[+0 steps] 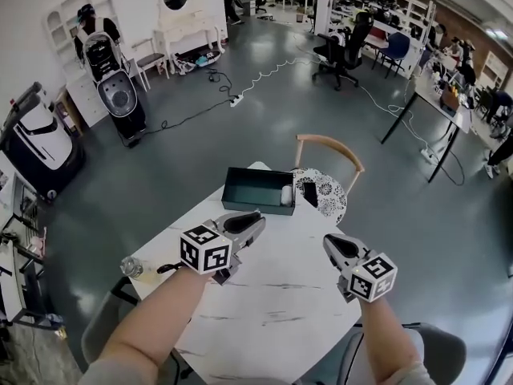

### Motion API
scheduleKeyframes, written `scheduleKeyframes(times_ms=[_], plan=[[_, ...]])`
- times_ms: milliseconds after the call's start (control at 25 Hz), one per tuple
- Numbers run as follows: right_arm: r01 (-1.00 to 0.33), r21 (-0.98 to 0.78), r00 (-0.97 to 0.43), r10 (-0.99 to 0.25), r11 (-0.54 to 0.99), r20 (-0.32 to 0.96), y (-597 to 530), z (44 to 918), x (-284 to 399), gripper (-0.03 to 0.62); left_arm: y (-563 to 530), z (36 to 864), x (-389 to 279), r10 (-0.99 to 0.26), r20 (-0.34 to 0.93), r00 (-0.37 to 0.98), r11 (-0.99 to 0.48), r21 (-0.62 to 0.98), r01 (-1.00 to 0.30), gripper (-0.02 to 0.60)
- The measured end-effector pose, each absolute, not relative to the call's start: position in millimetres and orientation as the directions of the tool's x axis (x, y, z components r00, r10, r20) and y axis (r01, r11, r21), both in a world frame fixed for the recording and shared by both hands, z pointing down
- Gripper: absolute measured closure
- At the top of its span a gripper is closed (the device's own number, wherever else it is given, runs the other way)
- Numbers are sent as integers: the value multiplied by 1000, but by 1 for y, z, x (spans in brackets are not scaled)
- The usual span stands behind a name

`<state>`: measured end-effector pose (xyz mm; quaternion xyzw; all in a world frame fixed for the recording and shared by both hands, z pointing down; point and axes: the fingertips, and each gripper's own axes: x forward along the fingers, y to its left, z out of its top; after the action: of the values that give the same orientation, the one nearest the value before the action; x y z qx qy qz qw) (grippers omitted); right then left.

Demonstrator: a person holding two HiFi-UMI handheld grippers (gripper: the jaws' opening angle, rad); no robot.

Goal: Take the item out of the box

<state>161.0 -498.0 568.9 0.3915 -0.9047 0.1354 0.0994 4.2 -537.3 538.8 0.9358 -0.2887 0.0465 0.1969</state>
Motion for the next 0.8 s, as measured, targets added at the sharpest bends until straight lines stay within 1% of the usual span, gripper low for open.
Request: scheduleKeyframes(times_ms=[240, 440, 680, 800], plan=[[-721, -161, -687, -665, 674, 292, -520, 577, 161, 585, -568, 558, 40, -440, 310, 843, -835, 203, -511, 464], [-712, -162, -696, -657, 683, 291, -537, 588, 162, 585, -601, 580, 60, -408, 387, 827, -871, 106, -479, 440], [-703, -173, -706, -647, 690, 288, -548, 605, 165, 585, -637, 608, 76, -365, 476, 800, -900, 42, -435, 399], [-701, -180, -708, -644, 690, 290, -554, 614, 165, 585, -648, 628, 79, -307, 558, 771, -928, 6, -374, 371]])
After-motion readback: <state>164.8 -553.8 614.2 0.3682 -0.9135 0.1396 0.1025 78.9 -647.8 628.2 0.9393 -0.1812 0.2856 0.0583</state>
